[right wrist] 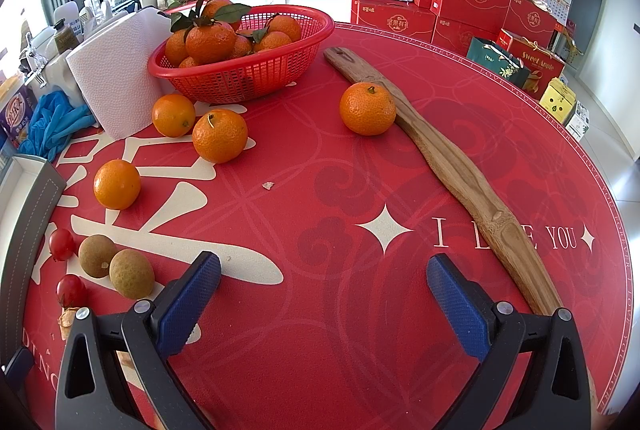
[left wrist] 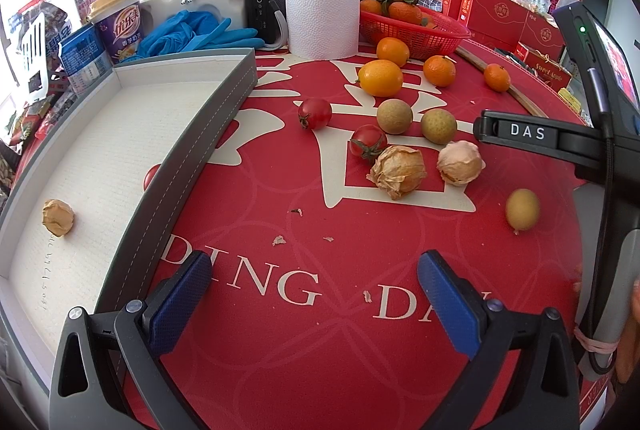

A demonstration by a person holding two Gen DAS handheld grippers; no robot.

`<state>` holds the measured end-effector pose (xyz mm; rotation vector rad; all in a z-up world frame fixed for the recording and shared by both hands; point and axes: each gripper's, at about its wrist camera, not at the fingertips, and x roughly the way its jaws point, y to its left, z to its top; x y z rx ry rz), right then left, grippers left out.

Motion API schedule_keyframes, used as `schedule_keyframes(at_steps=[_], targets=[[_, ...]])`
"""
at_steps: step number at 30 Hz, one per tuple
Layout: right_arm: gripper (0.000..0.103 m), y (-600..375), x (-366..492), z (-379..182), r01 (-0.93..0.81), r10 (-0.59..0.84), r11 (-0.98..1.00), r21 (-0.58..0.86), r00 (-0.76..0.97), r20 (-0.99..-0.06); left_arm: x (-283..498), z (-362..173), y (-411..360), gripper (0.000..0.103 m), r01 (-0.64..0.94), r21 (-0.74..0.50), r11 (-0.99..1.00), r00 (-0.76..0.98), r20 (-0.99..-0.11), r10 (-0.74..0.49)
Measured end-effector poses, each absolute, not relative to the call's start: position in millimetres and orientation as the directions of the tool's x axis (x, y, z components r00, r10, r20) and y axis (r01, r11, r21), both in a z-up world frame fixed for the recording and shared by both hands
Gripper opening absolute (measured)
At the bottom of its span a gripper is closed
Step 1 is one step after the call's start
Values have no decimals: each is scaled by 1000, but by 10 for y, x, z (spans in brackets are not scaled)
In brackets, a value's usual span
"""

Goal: Organize fruits

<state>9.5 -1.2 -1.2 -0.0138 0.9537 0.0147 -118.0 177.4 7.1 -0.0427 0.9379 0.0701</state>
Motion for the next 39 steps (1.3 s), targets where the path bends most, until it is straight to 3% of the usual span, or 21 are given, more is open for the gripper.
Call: schedule_keyframes(at_steps=[9, 17, 22, 29, 34, 38, 39], targets=[[103, -24, 138, 5, -40, 23, 999, 1, 550, -835, -1183, 72, 1774, 103, -76, -7, 997, 588, -808, 39], [103, -429, -299, 295, -146, 228, 974, 176, 575, -786, -1195, 235, 1763, 97, -25, -1, 1000, 616, -787, 15], [103, -489, -807, 309, -294, 366, 927, 233, 568, -737, -932, 330, 1691, 96, 25, -91, 996, 583, -808, -88], [103, -298, -1186, 228, -398, 372, 905, 152, 563, -738, -648, 191, 1566, 63, -19, -82, 996, 539, -840, -59], [103, 7, -1205, 150, -470, 381, 876, 110, 533, -755, -643, 188, 1591, 29, -42, -55, 998, 557, -830, -22], [101, 299, -1212, 82, -526, 392, 847, 80, 515, -762, -688, 191, 1723, 29, -57, -98, 994, 559, -828, -50], [89, 356, -1214, 51, -534, 387, 842, 72, 506, -771, -706, 194, 1753, 29, -60, -99, 993, 560, -827, -49]])
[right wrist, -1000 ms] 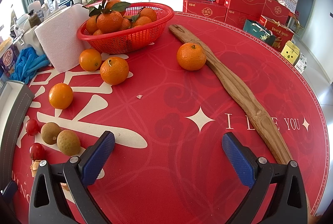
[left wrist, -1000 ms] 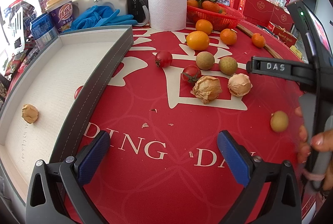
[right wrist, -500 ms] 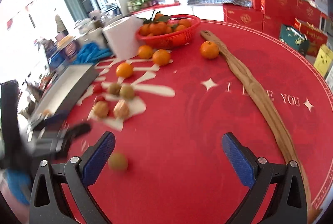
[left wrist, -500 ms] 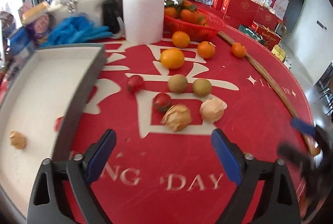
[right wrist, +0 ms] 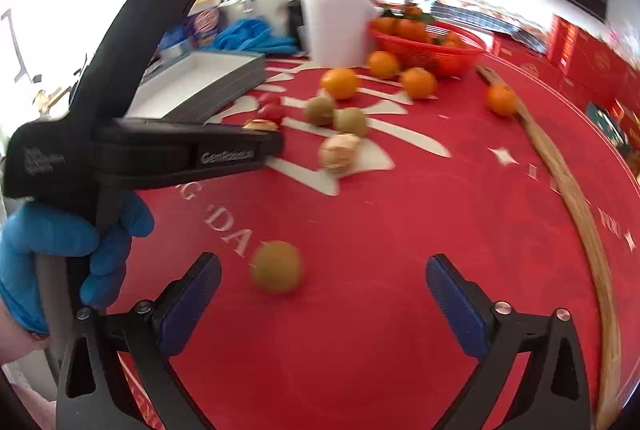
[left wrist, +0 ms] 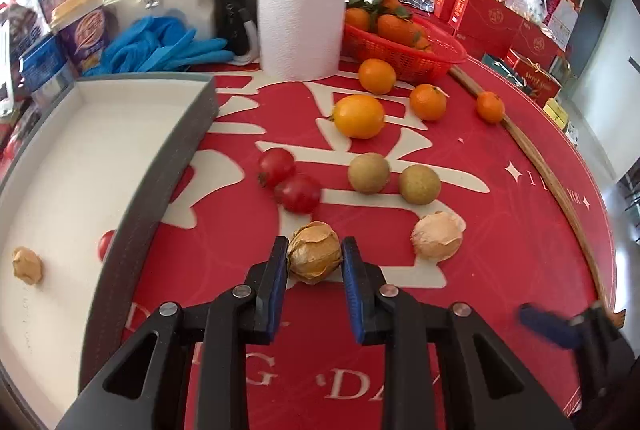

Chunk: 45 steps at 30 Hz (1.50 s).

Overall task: Organize fruits
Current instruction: 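Grasp another papery husked fruit with the left tool while the right grasps a brown round fruit, then carry both fruits into the white tray and open both tools to release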

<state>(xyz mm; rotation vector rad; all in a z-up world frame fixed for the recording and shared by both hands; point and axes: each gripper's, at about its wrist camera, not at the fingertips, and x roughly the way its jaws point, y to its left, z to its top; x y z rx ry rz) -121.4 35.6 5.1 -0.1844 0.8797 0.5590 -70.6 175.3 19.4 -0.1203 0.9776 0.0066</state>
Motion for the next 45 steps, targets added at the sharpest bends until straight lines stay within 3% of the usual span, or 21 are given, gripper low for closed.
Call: schedule_keyframes(at_steps=[1, 2, 4, 5, 9, 17, 24, 34, 45], targets=[[74, 414, -1222, 28, -538, 371, 841, 51, 506, -779, -724, 195, 1780, 29, -63, -100, 993, 561, -827, -47], [67, 462, -1245, 33, -539, 345, 842, 10, 524, -779, -752, 199, 1809, 29, -65, -102, 993, 564, -824, -48], [30, 447, -1255, 70, -540, 356, 841, 19, 527, -771, -813, 219, 1851, 29, -62, -107, 992, 573, -818, -53], [27, 412, -1232, 79, -533, 368, 845, 46, 517, -773, -840, 233, 1858, 29, -58, -107, 993, 578, -814, -53], [27, 195, -1099, 84, -473, 422, 863, 178, 480, -769, -989, 355, 1850, 29, -33, -72, 997, 622, -783, -36], [27, 146, -1019, 260, -437, 434, 872, 221, 484, -760, -1136, 608, 1945, 29, -20, -42, 999, 683, -730, -17], [27, 182, -847, 518, -419, 506, 849, 322, 468, -725, -1244, 714, 2378, 29, -103, -51, 993, 704, -709, 37], [27, 509, -738, 569, -412, 527, 836, 363, 415, -742, -1401, 676, 3017, 29, -225, -61, 972, 705, -699, 119], [27, 1328, -709, 664, -531, 560, 779, 335, 348, -752, -1489, 559, 3459, 29, -319, -62, 946, 674, -716, 181]])
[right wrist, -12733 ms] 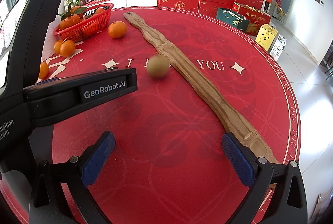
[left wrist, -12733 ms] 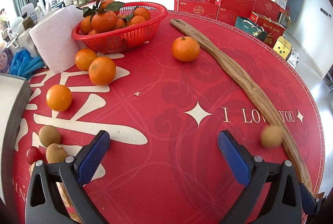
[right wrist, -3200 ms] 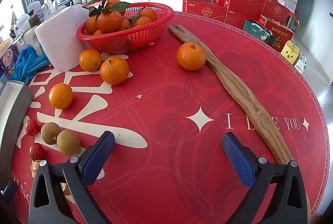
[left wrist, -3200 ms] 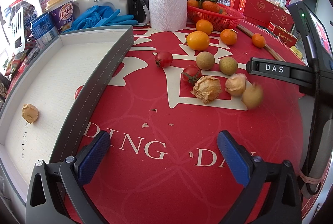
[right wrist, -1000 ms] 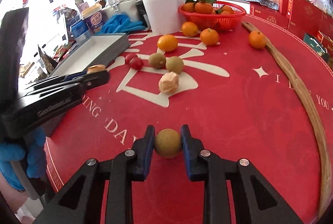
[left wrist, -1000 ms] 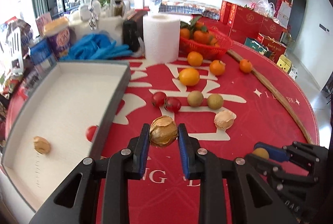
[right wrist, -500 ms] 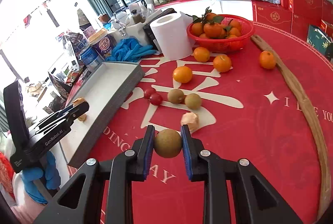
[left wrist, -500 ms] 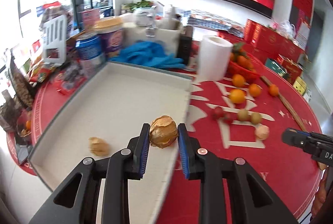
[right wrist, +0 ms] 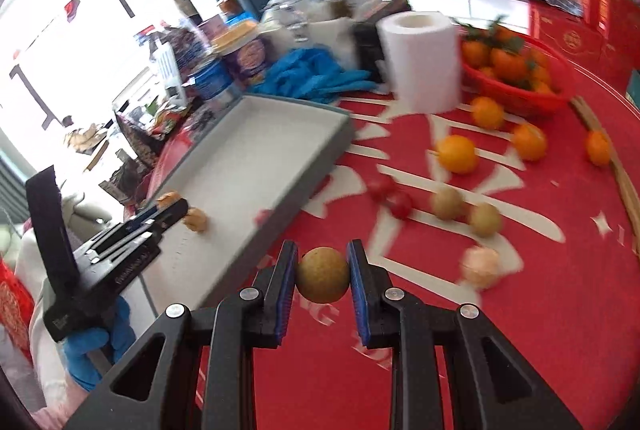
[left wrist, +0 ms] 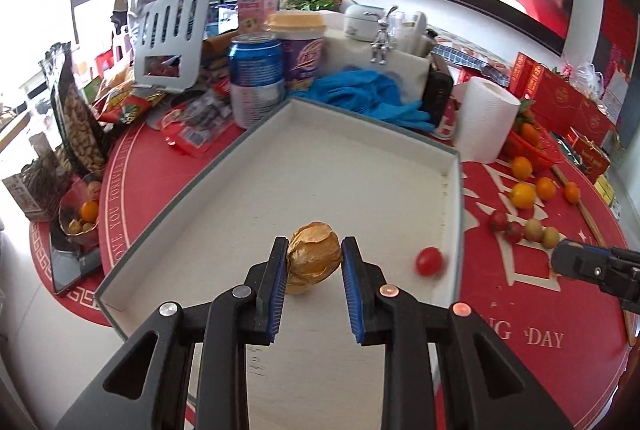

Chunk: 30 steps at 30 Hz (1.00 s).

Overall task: Organize fruits
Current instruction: 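Carry both fruits into the white tray and open both tools to release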

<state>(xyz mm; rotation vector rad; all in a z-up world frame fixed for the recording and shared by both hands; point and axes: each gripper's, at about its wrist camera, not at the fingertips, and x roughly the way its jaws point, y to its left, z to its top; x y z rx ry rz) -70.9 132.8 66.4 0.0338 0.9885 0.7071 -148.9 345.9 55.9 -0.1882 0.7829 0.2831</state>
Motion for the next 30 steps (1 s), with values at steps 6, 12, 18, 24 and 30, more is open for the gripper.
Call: schedule_keyframes(at_steps=[6, 12, 18, 24, 30], targets=[[27, 1780, -693, 689, -586, 582, 738, 336, 301, -755, -1506, 502, 3560, 29, -343, -55, 938, 658, -726, 198], [27, 2097, -647, 698, -613, 588, 718, 329, 283, -758, -1509, 451, 3609, 29, -352, -54, 934, 646, -736, 201], [27, 2306, -544, 629, -612, 578, 721, 326, 271, -770, -1477, 383, 3627, 29, -354, -47, 934, 637, -744, 204], [27, 2435, -469, 553, -609, 570, 723, 326, 259, -780, -1469, 365, 3623, 43, -347, -36, 937, 637, -742, 208], [56, 2432, -449, 533, -608, 562, 727, 319, 258, -786, -1523, 398, 3601, 83, -362, -23, 932, 656, -717, 237]])
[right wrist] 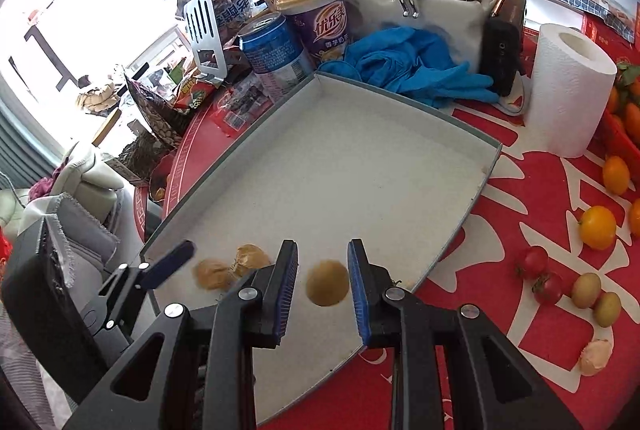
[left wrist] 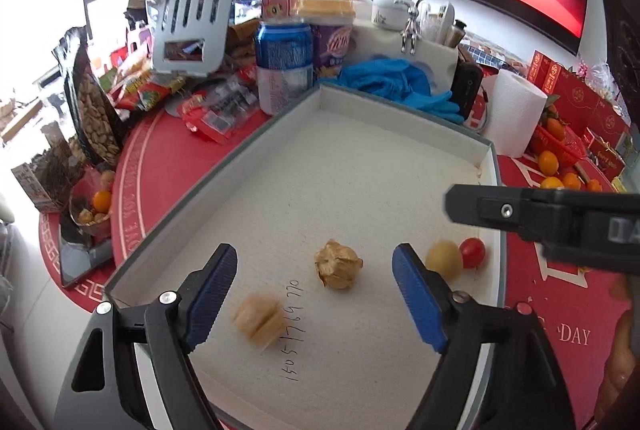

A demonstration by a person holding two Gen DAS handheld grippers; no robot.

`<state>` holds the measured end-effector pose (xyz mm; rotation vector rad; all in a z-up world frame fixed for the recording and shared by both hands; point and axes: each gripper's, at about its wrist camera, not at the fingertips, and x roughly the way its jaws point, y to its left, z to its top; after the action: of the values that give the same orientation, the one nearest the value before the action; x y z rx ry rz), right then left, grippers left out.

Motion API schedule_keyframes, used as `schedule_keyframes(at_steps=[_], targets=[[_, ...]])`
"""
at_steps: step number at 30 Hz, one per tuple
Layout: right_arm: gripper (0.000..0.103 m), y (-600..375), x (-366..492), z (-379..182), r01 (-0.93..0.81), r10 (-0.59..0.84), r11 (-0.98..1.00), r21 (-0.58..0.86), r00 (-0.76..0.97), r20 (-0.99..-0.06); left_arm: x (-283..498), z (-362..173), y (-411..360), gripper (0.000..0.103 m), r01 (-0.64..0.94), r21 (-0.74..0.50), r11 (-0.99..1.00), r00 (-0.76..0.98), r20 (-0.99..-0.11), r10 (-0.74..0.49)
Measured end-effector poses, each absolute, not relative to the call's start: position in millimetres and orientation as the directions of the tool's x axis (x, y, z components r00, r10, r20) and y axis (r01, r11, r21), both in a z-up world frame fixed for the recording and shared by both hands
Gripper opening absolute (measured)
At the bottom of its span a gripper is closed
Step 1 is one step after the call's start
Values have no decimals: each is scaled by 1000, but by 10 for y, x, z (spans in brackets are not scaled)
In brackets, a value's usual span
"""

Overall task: Organize fruits
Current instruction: 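Carry both fruits into the white tray and open both tools to release, then move both tools back from the tray over the remaining fruits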

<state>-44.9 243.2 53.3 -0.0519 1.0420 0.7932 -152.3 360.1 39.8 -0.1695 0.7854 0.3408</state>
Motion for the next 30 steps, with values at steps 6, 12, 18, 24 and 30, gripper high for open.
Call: schedule_keyframes(at_steps=[6, 12, 18, 24, 30], targets=[[103, 2177, -462, 704, -574, 581, 751, 326, 339, -740, -1504, 469, 3551, 84, -355, 3, 935, 656, -712, 252], [103, 1784, -390, 743, -508, 554, 796, 329, 391, -735, -1514, 559, 3368, 84, -304, 10, 952, 675, -703, 223], [103, 1233, -334, 724, -409, 502, 852, 328, 455, -735, -1491, 681, 3100, 84, -224, 22, 974, 699, -693, 176], [103, 631, -335, 629, -307, 418, 905, 296, 505, -755, -1452, 770, 2735, 84, -122, 42, 992, 716, -688, 117], [103, 70, -393, 440, -204, 321, 947, 249, 527, -787, -1352, 754, 2388, 84, -28, 41, 999, 702, -710, 49]])
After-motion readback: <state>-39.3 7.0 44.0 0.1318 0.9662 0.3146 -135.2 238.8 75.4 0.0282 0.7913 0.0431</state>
